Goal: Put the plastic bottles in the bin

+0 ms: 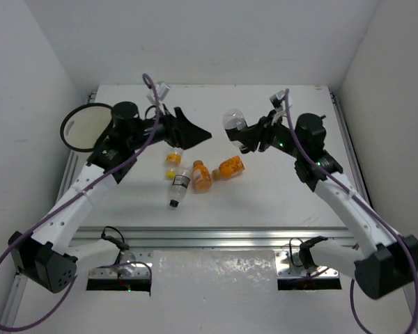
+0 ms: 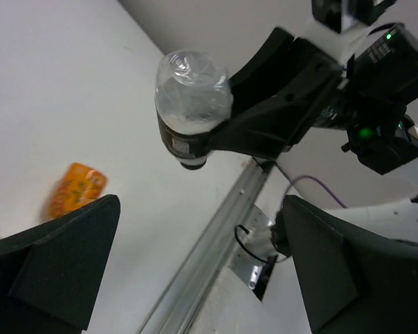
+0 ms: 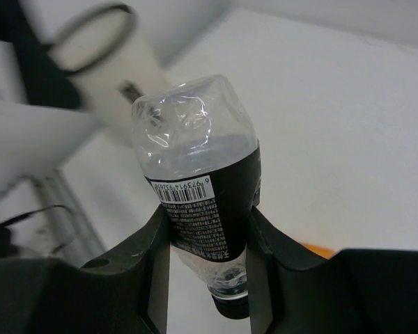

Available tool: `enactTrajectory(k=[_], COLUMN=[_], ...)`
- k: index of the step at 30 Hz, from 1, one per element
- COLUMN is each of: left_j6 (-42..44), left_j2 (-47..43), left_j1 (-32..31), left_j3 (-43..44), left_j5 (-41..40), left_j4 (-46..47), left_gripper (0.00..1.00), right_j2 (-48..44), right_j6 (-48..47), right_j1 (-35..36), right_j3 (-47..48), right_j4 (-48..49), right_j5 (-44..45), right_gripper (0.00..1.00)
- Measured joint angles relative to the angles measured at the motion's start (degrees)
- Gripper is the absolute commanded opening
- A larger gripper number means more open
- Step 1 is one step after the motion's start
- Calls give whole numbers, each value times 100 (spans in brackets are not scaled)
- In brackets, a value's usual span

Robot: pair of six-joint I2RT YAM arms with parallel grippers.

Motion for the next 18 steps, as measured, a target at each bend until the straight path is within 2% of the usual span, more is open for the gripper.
enactTrajectory(k=[3,8,10,11,14,15,17,18], left_j6=[-59,-68,-94,-103,-177,-201,-164,-184], left_j2=[234,352,372,404,527,564,660,695], left_j1=[-732,-1276,-1366,-1384,-1425,-1453,-1486,-1486], left_j3=[-46,-50,-55,-55,-46,-22,33,50], left_j5=[2,-181,-256,-278,-293,-289,-269,-245], left_j4=[522,1008,1161,1268,1438,1467,1510,1517], left_gripper=[100,99,92,76,41,36,15,0], right_j2=[-782,-942,-962,-981,-1080,-1108,-1161,-1189], right_j6=[651,1268,1401,1440,1488,1497,1504,1517], right_j1=[105,216,280,315,409,409,365,361], right_j3=[-387,-640,-660,-660,-662,-675,-684,-688], right_j4=[833,1220,1233,1233,1213,1178,1143,1102], right_j5=[-1010,-1827,-2000,-2057,-2175,-2170,-2142,-2118], right_gripper=[19,20,21,21,22,22,26,47])
